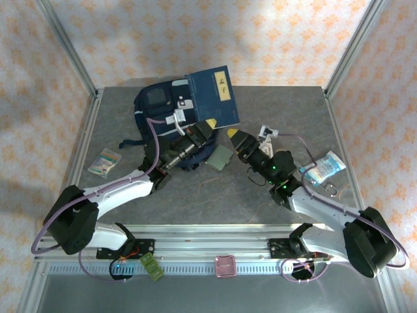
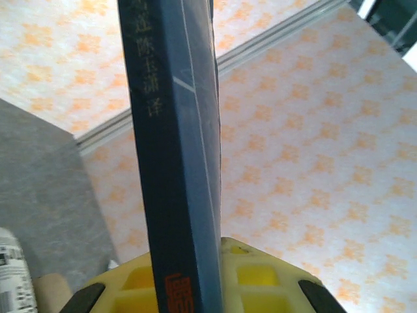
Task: Pack the student bag
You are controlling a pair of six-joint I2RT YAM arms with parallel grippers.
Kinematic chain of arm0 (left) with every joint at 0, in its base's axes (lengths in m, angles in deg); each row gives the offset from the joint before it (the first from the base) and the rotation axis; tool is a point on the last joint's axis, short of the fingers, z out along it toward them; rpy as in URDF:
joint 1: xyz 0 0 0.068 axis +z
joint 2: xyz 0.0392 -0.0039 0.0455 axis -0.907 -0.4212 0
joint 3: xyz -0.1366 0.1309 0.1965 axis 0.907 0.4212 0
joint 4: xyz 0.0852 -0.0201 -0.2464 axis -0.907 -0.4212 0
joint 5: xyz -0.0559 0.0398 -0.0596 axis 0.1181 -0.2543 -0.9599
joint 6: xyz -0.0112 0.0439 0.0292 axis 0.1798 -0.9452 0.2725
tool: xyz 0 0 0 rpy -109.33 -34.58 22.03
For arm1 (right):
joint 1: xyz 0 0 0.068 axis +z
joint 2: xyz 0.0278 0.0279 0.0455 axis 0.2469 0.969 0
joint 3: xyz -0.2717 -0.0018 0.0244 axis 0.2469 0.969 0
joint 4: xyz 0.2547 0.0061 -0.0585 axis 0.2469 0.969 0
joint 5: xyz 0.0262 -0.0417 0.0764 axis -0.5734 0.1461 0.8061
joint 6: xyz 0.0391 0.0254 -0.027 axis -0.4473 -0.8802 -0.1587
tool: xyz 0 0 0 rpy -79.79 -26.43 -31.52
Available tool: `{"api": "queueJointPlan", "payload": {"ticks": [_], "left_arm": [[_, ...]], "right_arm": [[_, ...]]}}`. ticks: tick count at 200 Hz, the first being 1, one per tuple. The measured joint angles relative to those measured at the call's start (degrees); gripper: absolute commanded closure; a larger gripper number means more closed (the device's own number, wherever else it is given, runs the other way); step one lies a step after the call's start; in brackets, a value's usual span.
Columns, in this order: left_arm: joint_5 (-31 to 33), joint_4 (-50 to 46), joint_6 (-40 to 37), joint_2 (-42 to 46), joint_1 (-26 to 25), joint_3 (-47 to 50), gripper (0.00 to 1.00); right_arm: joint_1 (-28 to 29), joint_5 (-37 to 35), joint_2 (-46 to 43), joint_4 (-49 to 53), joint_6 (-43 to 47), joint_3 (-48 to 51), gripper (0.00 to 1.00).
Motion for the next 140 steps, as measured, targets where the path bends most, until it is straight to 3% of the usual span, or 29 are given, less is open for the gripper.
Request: {"api": "queueJointPlan", "payload": {"ticks": [23,32,50,72,87,102,140], "left_arm": [[-0.02,2.60,1.81,-1.14,-1.70,0.00,1.00],[-0.02,3.50,2.58,-1.73,-2.27,0.02,1.00],[0.00,4.83,3.58,-2.51,-3.21,0.35,1.00],[0.52,6.34,4.44,-3.21,-3.87,0.85,1.00],[1.33,7.89,4.57,-3.19,-3.72,0.96,0.81],[1.53,8.31,4.04,-3.06,-3.52,1.81,0.50],[1.33,2.86,0.39,2.40,-1.90,5.84,0.40]], "right_arm": [[0.22,0.09,3.26,-3.98,-0.42,-1.62,0.16],[0.22,0.07,4.35,-5.11,-0.59,-2.89,0.23],[0.22,0.24,6.38,-6.88,-0.70,-5.97,0.51],[0.22,0.74,8.24,-7.19,-0.83,-9.81,1.00],[0.20,1.11,9.55,-6.73,-1.11,-11.17,1.00],[0.20,1.22,9.79,-5.64,-1.31,-11.54,1.00],[-1.92,1.01,6.97,1.46,-0.50,-9.77,1.00]]}}
